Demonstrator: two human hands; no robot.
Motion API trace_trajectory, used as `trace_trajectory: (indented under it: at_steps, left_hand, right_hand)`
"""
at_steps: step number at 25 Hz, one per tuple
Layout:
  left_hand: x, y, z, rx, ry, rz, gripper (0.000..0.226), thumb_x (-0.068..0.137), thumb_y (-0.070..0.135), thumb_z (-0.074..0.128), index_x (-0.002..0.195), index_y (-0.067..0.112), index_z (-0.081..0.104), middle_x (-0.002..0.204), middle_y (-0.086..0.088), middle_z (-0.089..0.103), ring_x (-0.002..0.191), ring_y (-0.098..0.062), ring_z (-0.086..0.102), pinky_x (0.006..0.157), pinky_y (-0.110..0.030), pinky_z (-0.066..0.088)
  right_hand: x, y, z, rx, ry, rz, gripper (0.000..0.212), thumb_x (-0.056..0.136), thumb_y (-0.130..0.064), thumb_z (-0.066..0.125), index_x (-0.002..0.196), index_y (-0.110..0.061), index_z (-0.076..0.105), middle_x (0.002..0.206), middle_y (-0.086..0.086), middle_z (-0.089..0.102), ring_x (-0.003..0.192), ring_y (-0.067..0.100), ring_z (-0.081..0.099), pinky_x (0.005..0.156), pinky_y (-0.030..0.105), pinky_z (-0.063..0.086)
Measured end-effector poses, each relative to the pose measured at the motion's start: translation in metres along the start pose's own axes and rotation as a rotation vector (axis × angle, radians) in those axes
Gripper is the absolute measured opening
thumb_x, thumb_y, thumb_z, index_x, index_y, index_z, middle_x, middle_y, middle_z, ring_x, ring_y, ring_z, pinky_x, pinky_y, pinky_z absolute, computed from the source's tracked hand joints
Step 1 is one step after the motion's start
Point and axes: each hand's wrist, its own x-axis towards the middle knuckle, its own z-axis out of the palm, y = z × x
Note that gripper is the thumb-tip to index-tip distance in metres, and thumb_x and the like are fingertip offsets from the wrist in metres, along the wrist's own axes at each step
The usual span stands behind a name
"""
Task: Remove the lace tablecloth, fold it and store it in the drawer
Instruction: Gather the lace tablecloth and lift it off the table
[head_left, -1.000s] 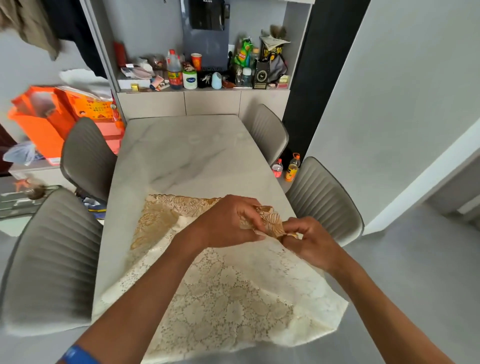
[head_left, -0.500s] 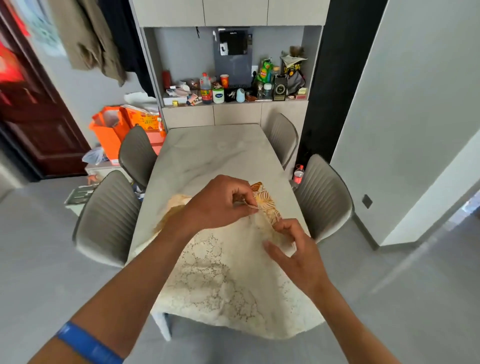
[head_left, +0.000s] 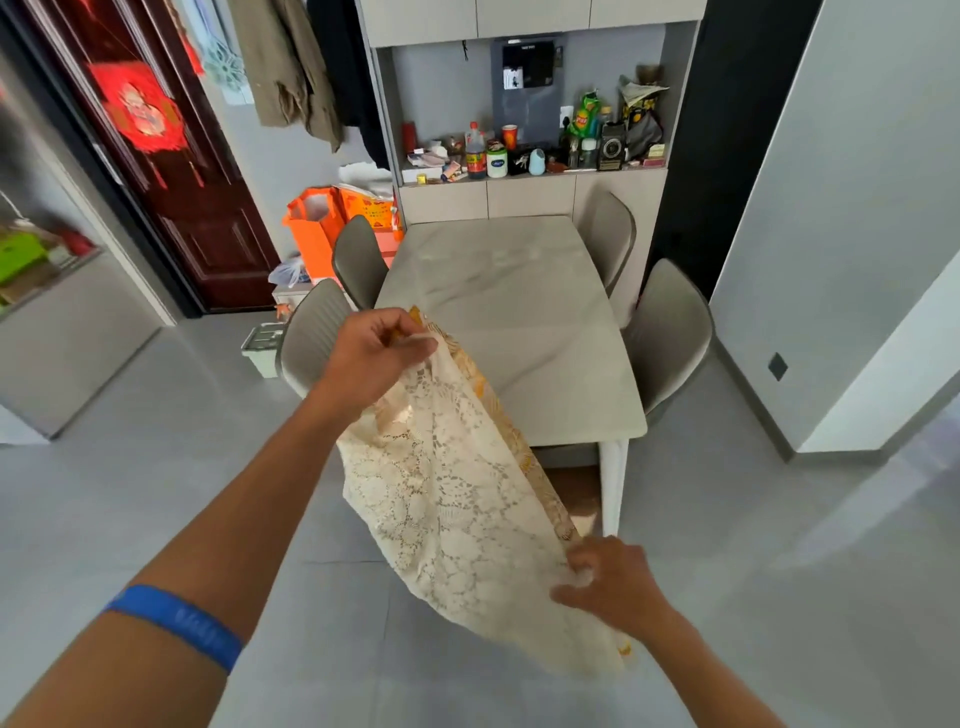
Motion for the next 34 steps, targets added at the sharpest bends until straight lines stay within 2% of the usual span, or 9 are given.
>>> trace_trajectory:
  at_steps: [3, 7, 14, 17, 20, 25, 28, 31, 34]
  left_hand:
    - [-0.032, -0.005, -0.040, -0.047, 0.151, -0.035, 0.019, 0.083, 0.004, 0.072, 0.067, 0.011, 0.065, 0.047, 0.013, 0.059, 0.043, 0.000, 0.045, 0.044, -0.013, 0.037]
    - [-0.083, -0.023, -0.116, -0.050, 0.262, -0.051, 0.029, 0.082, 0.009, 0.073, 0.059, 0.023, 0.062, 0.044, 0.015, 0.055, 0.043, -0.002, 0.041, 0.044, -0.015, 0.036]
    - [-0.192, -0.060, -0.250, -0.062, 0.332, -0.141, 0.031, 0.084, 0.003, 0.071, 0.063, 0.024, 0.062, 0.066, 0.000, 0.058, 0.055, -0.009, 0.046, 0.045, -0.010, 0.039]
    - [-0.232, -0.074, -0.279, -0.045, 0.370, -0.217, 0.029, 0.082, 0.004, 0.074, 0.064, 0.023, 0.062, 0.063, 0.004, 0.062, 0.048, 0.000, 0.049, 0.042, -0.008, 0.037]
    - [-0.265, -0.081, -0.288, -0.021, 0.337, -0.235, 0.024, 0.082, 0.001, 0.073, 0.066, 0.016, 0.063, 0.047, 0.014, 0.060, 0.037, 0.004, 0.042, 0.038, -0.008, 0.032]
    - [-0.307, -0.091, -0.284, 0.068, 0.294, -0.304, 0.006, 0.079, -0.001, 0.075, 0.076, 0.000, 0.070, 0.044, 0.011, 0.058, 0.035, 0.002, 0.042, 0.039, -0.005, 0.031]
    - [-0.327, -0.094, -0.275, 0.057, 0.274, -0.386, 0.009, 0.073, 0.005, 0.081, 0.069, 0.006, 0.073, 0.039, 0.014, 0.054, 0.035, 0.001, 0.039, 0.039, -0.007, 0.030]
    - [-0.326, -0.096, -0.253, -0.061, 0.375, -0.449, 0.013, 0.070, 0.007, 0.083, 0.064, 0.014, 0.073, 0.048, 0.012, 0.063, 0.043, 0.001, 0.050, 0.055, -0.016, 0.041]
    - [-0.315, -0.085, -0.229, -0.124, 0.414, -0.456, 0.013, 0.069, 0.012, 0.081, 0.060, 0.018, 0.073, 0.046, 0.014, 0.059, 0.046, -0.010, 0.047, 0.054, -0.024, 0.037]
  right_hand:
    - [-0.060, -0.009, 0.080, -0.090, -0.079, 0.193, 0.025, 0.078, -0.060, 0.054, 0.090, -0.040, 0.062, 0.111, -0.016, 0.064, 0.107, 0.011, 0.055, 0.091, 0.034, 0.036]
    - [-0.109, -0.035, 0.133, 0.019, 0.011, 0.311, 0.027, 0.092, -0.044, 0.051, 0.107, -0.032, 0.071, 0.118, -0.010, 0.063, 0.110, 0.017, 0.056, 0.091, 0.034, 0.042]
    - [-0.137, -0.098, 0.091, -0.232, 0.375, 0.284, 0.031, 0.099, -0.029, 0.042, 0.107, -0.017, 0.070, 0.111, 0.003, 0.068, 0.101, 0.025, 0.060, 0.090, 0.042, 0.046]
    - [-0.148, -0.119, 0.055, -0.314, 0.451, 0.215, 0.030, 0.099, -0.024, 0.043, 0.097, -0.014, 0.071, 0.099, 0.004, 0.068, 0.090, 0.023, 0.059, 0.087, 0.042, 0.046]
    - [-0.152, -0.134, 0.025, -0.439, 0.452, 0.196, 0.026, 0.098, -0.021, 0.043, 0.091, -0.015, 0.067, 0.094, 0.004, 0.066, 0.087, 0.023, 0.059, 0.084, 0.041, 0.045]
    - [-0.154, -0.128, 0.007, -0.540, 0.420, 0.207, 0.020, 0.096, -0.019, 0.048, 0.089, -0.014, 0.066, 0.088, 0.003, 0.068, 0.088, 0.024, 0.061, 0.087, 0.040, 0.043]
    - [-0.161, -0.113, 0.006, -0.467, 0.378, 0.145, 0.022, 0.096, -0.022, 0.051, 0.089, -0.012, 0.069, 0.089, 0.006, 0.069, 0.090, 0.027, 0.062, 0.085, 0.038, 0.044]
    - [-0.180, -0.095, 0.015, -0.294, 0.244, -0.005, 0.015, 0.089, -0.020, 0.062, 0.083, -0.010, 0.071, 0.087, 0.007, 0.068, 0.086, 0.026, 0.061, 0.078, 0.033, 0.044]
    - [-0.202, -0.101, 0.066, -0.220, 0.190, -0.251, 0.013, 0.077, -0.015, 0.069, 0.065, -0.012, 0.065, 0.068, 0.003, 0.066, 0.066, 0.022, 0.059, 0.068, 0.033, 0.049]
